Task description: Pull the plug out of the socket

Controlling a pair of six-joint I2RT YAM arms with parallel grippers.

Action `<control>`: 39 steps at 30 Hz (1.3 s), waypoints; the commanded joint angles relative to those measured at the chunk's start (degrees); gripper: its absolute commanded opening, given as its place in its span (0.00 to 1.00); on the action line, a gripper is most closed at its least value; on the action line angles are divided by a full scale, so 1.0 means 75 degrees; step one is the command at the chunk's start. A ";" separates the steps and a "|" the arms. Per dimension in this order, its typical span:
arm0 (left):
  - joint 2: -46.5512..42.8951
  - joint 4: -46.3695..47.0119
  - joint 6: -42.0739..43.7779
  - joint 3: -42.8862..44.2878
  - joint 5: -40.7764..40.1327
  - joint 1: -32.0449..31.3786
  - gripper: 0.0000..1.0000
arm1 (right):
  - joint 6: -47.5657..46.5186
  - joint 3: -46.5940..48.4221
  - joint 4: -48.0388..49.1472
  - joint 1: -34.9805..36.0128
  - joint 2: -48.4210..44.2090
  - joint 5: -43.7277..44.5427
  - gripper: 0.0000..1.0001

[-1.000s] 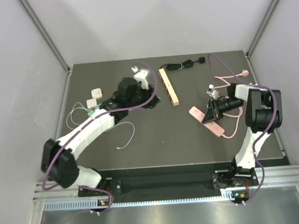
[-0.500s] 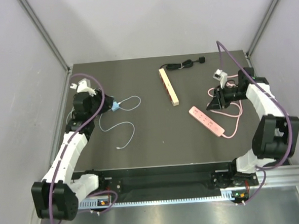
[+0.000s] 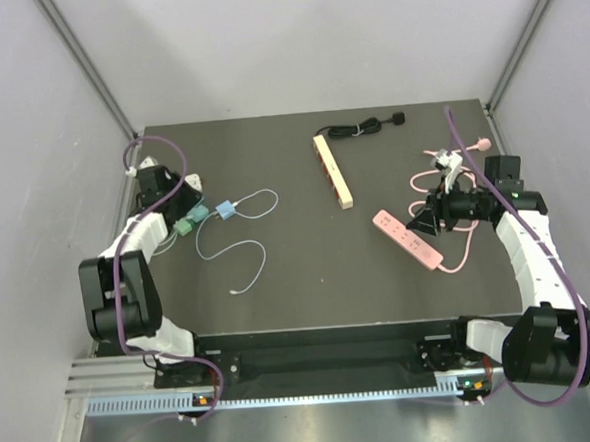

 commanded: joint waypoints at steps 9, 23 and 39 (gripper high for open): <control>0.1644 -0.0111 0.0627 0.1465 0.0643 0.0068 0.31 | -0.0393 -0.0103 0.0444 -0.0563 -0.0482 -0.0714 0.57; 0.1259 -0.0322 0.0932 0.1665 0.0749 0.0056 0.77 | -0.0675 -0.0056 0.0139 -0.1009 -0.0494 -0.1054 0.59; -0.2701 0.1223 0.0123 -0.0875 0.3314 -0.0084 0.99 | -0.0745 -0.0068 0.0069 -0.1875 -0.0915 -0.1440 0.76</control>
